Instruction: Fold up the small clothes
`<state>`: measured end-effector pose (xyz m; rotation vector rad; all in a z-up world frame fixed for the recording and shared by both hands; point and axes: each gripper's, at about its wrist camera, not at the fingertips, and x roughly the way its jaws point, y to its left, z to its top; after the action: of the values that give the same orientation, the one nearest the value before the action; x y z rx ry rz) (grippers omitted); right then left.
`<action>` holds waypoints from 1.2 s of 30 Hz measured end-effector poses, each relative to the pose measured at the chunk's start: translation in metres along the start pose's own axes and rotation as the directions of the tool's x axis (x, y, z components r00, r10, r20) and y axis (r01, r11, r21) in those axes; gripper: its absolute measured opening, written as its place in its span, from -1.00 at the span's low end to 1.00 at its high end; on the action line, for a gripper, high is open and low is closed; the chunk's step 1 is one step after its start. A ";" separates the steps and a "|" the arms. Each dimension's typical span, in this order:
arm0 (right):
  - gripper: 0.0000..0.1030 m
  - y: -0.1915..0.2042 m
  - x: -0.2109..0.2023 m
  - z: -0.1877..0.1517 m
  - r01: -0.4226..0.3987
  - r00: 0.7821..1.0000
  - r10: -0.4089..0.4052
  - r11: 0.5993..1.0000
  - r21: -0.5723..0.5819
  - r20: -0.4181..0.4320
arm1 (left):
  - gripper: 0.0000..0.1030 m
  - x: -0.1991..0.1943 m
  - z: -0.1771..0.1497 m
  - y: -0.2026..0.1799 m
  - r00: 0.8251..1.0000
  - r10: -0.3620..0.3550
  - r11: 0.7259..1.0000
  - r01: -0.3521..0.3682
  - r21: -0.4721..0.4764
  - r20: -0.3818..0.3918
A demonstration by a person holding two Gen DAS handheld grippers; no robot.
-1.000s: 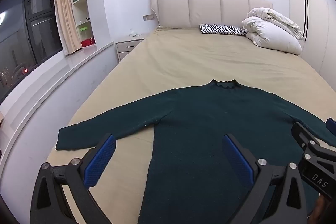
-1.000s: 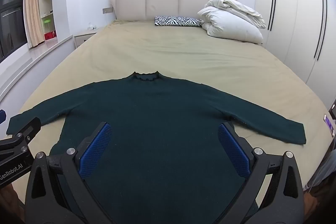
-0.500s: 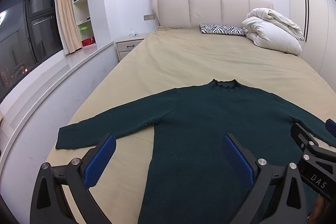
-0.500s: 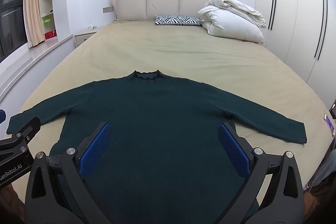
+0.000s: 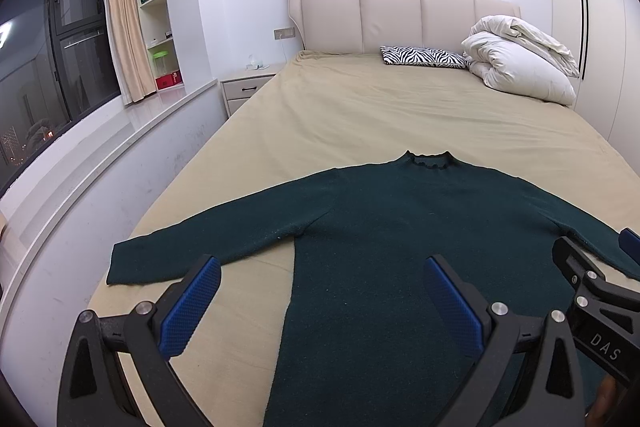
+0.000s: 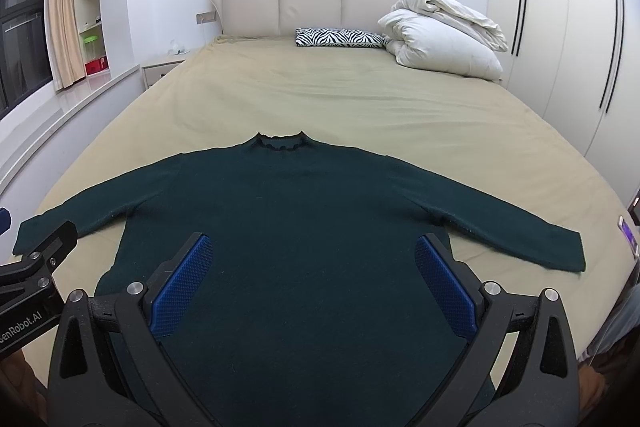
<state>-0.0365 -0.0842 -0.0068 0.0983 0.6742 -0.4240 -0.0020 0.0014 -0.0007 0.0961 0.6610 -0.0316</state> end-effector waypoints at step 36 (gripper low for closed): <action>1.00 0.001 0.004 -0.001 -0.005 1.000 0.005 1.000 0.004 -0.010 | 1.00 0.000 -0.001 0.001 1.000 0.001 1.000 -0.001 -0.001 0.000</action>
<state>-0.0343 -0.0838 -0.0101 0.1055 0.6826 -0.4204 -0.0027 0.0021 -0.0015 0.0952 0.6605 -0.0298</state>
